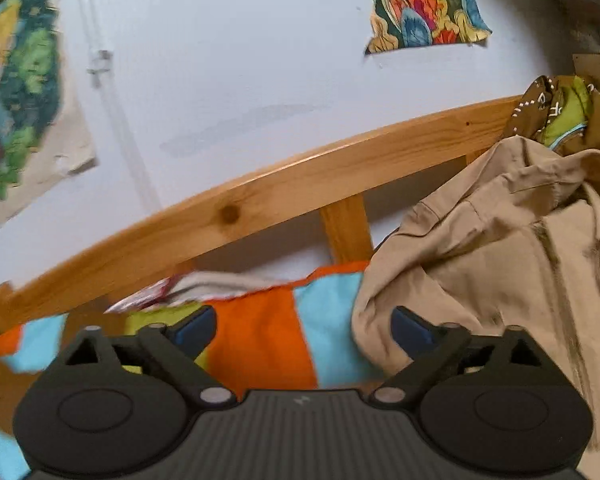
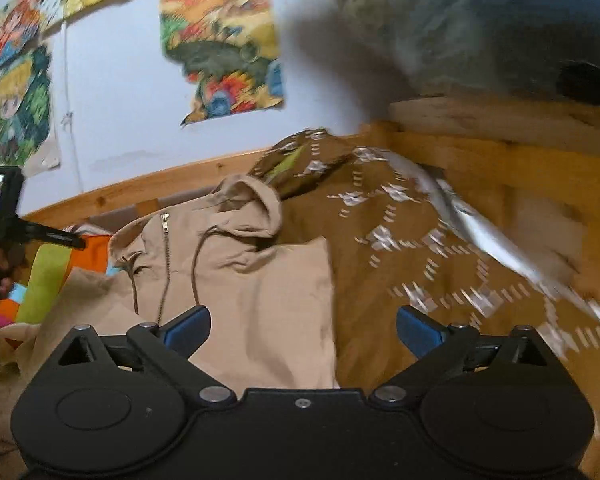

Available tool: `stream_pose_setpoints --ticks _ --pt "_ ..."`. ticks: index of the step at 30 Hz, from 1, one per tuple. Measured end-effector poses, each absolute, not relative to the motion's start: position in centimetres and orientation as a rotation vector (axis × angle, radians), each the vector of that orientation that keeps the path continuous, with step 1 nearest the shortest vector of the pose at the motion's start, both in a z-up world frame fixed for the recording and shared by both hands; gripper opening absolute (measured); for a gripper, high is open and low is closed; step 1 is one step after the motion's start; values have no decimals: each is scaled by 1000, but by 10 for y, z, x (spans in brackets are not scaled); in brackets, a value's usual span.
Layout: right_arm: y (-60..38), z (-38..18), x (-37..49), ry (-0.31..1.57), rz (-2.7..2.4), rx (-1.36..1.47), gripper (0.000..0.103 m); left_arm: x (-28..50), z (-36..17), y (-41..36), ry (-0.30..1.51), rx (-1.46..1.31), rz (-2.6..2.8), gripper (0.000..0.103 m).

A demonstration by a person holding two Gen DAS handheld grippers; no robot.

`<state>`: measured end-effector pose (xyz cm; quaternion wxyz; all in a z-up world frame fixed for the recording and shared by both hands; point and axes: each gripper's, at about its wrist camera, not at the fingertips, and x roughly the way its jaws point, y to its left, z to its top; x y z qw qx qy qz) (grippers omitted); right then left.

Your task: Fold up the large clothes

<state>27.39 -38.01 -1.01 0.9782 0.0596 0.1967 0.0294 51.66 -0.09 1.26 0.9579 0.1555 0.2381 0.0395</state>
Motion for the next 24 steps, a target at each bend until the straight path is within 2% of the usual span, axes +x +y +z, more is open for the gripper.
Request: stream_pose_setpoints --ticks 3,6,9,10,11,12,13,16,18,19,20,22,24 --pt "-375 11 338 435 133 11 92 537 1 -5 472 339 55 82" --pt "-353 19 401 407 184 -157 81 544 -7 -4 482 335 -1 74" --pt "-334 17 459 418 189 -229 70 550 -15 -8 521 351 -29 58" --pt "-328 15 479 434 185 -233 69 552 -17 -10 530 366 -34 49" --pt "-322 12 496 451 176 -243 68 555 -19 -12 541 385 -34 32" --pt "-315 9 514 458 159 -264 67 558 -20 -15 551 394 -21 23" --pt "-309 6 528 458 146 -286 67 562 -21 -16 566 391 -5 7" --pt "-297 -2 565 464 102 -380 66 565 -18 -12 557 301 45 3" --pt "-293 -3 582 476 87 -383 54 560 -11 -4 505 221 85 3" --pt "-293 -3 587 491 79 -371 26 556 -5 4 467 164 108 3" --pt "-294 -2 591 499 72 -357 4 550 2 17 426 73 106 3" --pt "-302 5 584 446 49 -282 3 538 13 34 368 -45 64 4" --pt "-319 17 570 361 42 -180 3 523 17 32 301 -31 59 4"
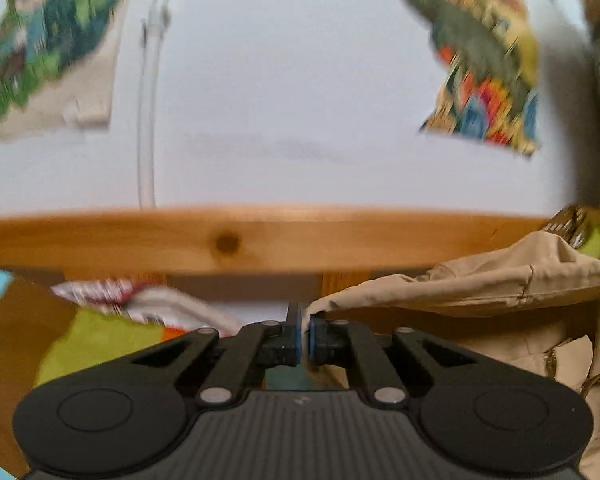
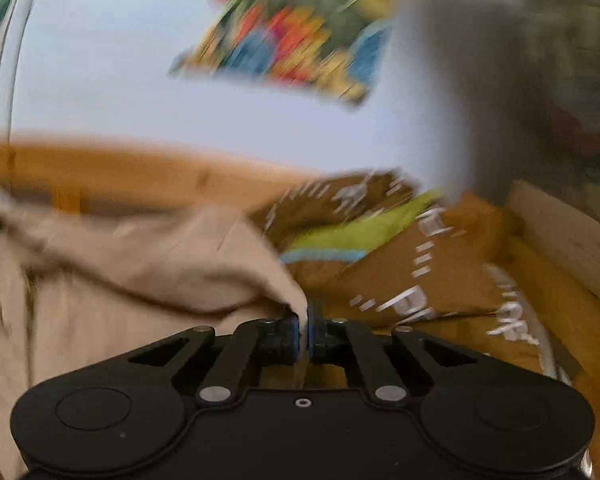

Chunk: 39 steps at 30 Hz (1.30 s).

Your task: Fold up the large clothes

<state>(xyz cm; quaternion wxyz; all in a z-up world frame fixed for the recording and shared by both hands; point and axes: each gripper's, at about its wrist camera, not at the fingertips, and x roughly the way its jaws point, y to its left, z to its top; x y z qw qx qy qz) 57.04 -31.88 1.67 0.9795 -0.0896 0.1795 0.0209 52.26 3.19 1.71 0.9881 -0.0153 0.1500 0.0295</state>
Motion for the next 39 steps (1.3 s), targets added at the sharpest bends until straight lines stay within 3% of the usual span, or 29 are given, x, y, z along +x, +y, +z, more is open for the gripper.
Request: stream_pose_setpoints --ticks 7,13,24,26,27,29,30,32,36,39 --pt "-341 29 511 193 132 -147 3 467 -5 40 197 56 49 4" --pt "-327 -10 461 119 175 -462 6 441 -33 26 194 310 25 4" --pt "-319 -82 464 276 113 -670 6 452 -72 3 405 516 -60 5" --pt "-321 -85 471 303 110 -663 7 447 -69 8 425 481 -106 14" --pt "-323 -83 471 312 117 -638 9 443 -66 13 441 452 -132 22" --pt "-330 -73 466 307 149 -582 40 429 -62 21 432 394 -156 56" --pt "-334 -69 464 306 172 -558 48 418 -59 27 412 351 -167 59" --pt "-342 -60 454 301 242 -512 64 399 -51 39 396 240 -184 60" --pt "-355 -29 433 278 312 -443 70 400 -21 50 365 -10 -279 60" --pt "-348 -6 442 242 323 -433 70 419 -7 30 367 -101 -420 51"
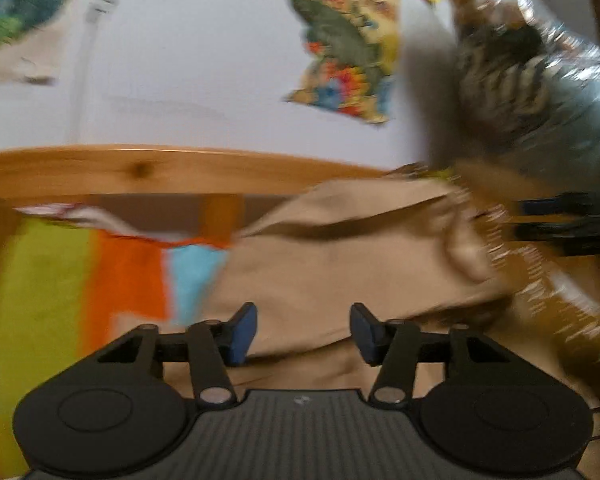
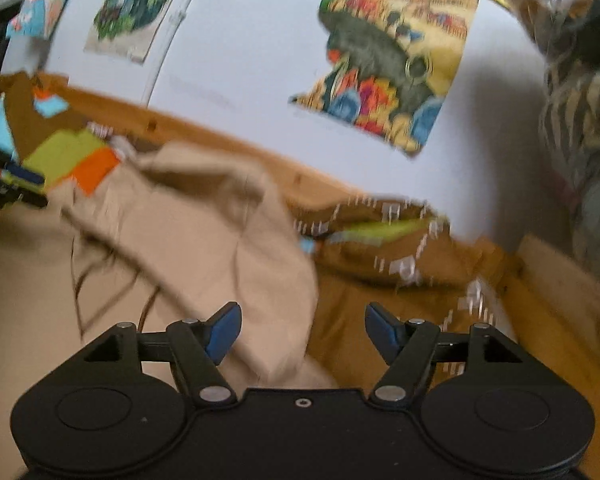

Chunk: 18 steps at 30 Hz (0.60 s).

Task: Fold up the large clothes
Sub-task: 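Lift the hem with both tools and fold it toward the hood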

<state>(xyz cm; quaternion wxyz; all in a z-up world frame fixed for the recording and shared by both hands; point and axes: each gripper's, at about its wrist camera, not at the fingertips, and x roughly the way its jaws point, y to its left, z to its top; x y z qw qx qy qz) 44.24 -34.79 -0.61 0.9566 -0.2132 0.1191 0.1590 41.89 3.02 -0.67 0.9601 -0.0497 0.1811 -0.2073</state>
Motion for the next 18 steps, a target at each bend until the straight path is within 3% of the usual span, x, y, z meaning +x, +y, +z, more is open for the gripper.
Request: stream_pose_setpoints --ticks 3,5,7,9,10,11,18 --pt "-332 17 477 252 370 -375 71 436 -6 3 393 -117 -541 37" --pt "-322 26 505 294 403 -339 71 451 -11 -15 432 -110 -603 21" --pt "-311 30 528 346 411 -300 68 463 -19 -31 474 -94 -628 15" --pt "-301 32 543 375 406 -288 46 476 -26 -41 515 -96 -630 11" --pt "-297 31 546 386 398 -291 15 482 -29 -43 531 -102 -621 10" --pt "-293 30 546 394 390 -294 5 488 -32 -45 547 -103 -608 10" --pt "-293 32 494 287 458 -328 0 494 -54 -53 588 -112 -546 10"
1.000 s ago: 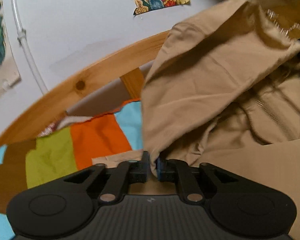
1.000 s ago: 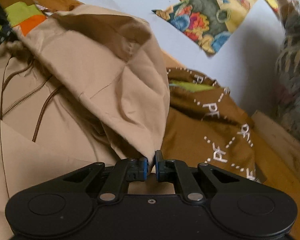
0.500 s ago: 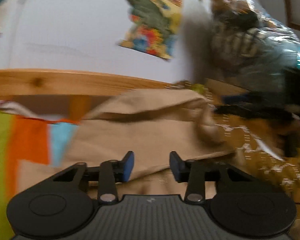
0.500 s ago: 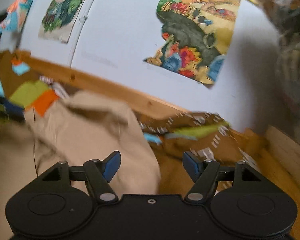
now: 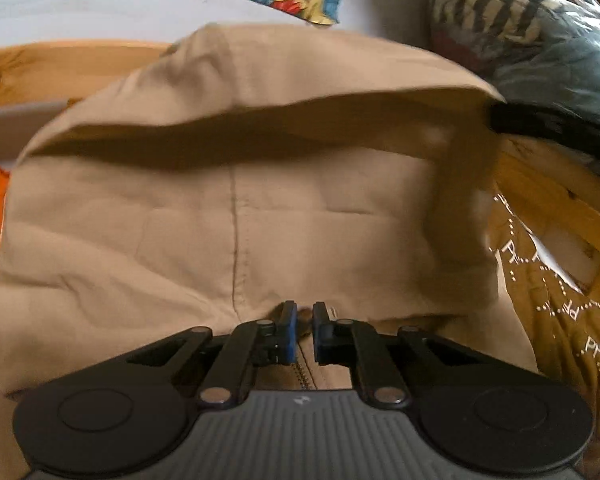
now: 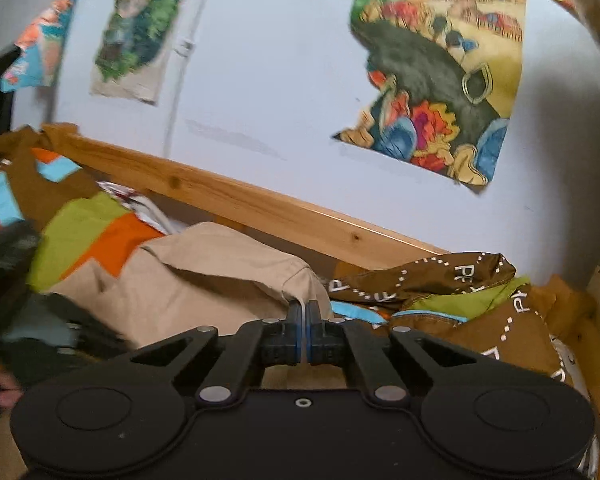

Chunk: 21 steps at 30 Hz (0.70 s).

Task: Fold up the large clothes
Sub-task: 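Lift the hem with both tools and fold it toward the hood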

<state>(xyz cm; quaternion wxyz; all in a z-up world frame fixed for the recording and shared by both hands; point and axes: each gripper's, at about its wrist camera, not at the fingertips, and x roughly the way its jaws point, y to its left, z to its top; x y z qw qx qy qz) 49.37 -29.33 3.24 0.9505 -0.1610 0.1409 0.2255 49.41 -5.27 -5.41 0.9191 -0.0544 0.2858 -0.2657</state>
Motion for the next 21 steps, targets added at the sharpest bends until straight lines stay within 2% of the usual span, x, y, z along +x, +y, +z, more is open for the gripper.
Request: stream_pose_setpoints --ticks 6,8,14,15,16,17,19,21 --pt "-309 23 437 307 526 -292 0 458 -71 -43 602 -136 -474 10" --pt "-313 15 415 308 535 -293 0 435 -78 -29 605 -167 -456 18" --pt "-313 -16 374 327 531 -407 0 411 -75 -11 640 -107 -459 19" --pt "-311 -17 379 313 498 -428 5 414 -66 -5 629 -139 -463 19" --pt "-310 -14 386 307 472 -418 26 413 -61 -3 615 -164 -472 24" --pt "-310 -9 396 303 444 -399 47 414 -55 -2 597 -182 -480 33" --pt "-308 4 422 285 406 -366 60 418 -44 -8 557 -199 -494 41" --pt "-302 16 450 283 382 -371 62 429 -35 -15 531 -194 -503 41"
